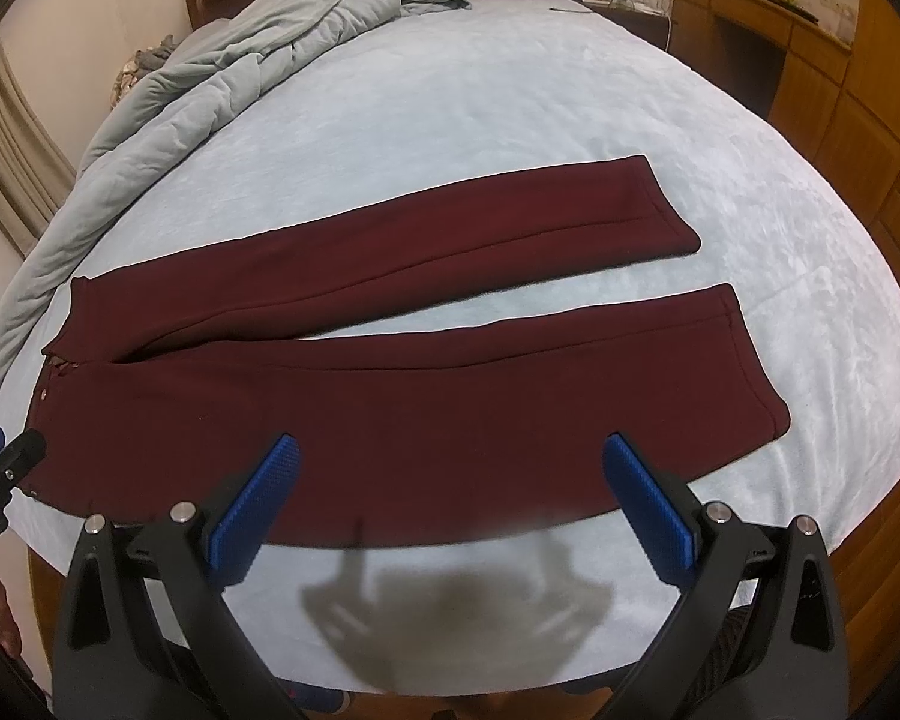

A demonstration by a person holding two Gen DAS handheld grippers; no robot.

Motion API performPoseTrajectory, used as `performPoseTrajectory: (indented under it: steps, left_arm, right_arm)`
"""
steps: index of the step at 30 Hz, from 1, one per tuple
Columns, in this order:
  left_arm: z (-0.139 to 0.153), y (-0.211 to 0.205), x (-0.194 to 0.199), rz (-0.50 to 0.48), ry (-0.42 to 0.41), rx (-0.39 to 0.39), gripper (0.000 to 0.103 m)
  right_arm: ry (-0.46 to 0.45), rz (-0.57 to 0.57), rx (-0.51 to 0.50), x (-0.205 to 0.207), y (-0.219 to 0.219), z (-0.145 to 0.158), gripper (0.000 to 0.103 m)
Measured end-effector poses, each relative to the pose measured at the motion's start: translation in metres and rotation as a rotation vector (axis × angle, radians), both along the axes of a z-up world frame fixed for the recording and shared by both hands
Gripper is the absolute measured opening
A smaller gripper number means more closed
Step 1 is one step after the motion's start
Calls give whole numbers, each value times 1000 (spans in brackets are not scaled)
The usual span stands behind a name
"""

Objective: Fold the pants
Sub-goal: 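Grasp the hem of one trouser leg with the right gripper while the left gripper grasps the other hem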

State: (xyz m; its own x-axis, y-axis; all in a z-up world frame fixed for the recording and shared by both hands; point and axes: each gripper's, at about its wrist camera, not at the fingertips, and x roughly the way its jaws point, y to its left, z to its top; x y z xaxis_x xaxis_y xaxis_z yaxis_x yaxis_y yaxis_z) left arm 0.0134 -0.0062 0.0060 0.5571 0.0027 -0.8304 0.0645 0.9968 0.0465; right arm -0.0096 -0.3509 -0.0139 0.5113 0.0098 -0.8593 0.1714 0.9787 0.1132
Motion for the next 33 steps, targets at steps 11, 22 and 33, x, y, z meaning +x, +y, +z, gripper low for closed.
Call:
performPoseTrajectory:
  steps: [11,22,33]
  left_arm:
    - [-4,-19,26,-30,8,8,99]
    - [-28,-84,159,-110,-6,-109,99]
    - [-74,-128,219,-229,135,-142,99]
  right_arm:
    - [-95,-15,-39,34,-67,14,100]
    - [107,13,72,204,-236,-50,100]
    - [210,135,104,267,-240,-109,101]
